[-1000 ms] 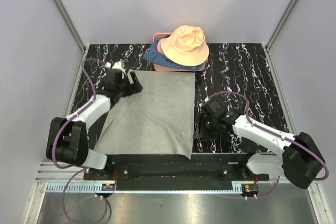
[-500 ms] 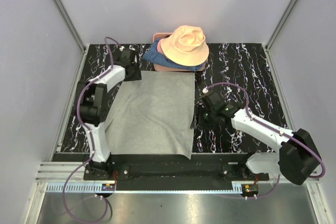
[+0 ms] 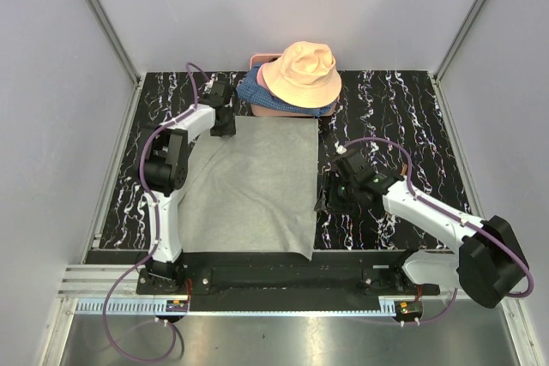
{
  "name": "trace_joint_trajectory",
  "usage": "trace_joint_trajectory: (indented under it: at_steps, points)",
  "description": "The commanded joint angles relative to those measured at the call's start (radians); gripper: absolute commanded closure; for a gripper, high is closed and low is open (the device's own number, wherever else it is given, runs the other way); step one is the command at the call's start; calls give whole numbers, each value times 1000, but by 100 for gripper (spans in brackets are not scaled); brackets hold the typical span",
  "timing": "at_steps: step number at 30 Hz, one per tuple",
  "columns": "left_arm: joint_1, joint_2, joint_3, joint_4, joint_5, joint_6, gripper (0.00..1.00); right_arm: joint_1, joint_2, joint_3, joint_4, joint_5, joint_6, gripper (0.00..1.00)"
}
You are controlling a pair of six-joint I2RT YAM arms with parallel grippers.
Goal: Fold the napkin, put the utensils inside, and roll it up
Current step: Flatten the napkin out
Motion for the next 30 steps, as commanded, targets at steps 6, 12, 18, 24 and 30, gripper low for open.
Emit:
trace_joint_trajectory:
  at_steps: [6,12,18,24,30]
  points:
    - [4,30,48,4,-59,-6,78,-11,-30,-16,26,-22,15,44]
    - [8,-9,43,15,-91,-9,92,-11,-27,-14,27,-25,17,44]
    - [71,-80,42,29,-64,-19,93,-11,-24,-16,29,-34,21,43]
    - [157,-82,62,20,2,-22,93,-11,2,-11,35,-28,14,42]
    - [223,-80,77,21,11,-25,92,-11,24,-20,44,-39,14,42]
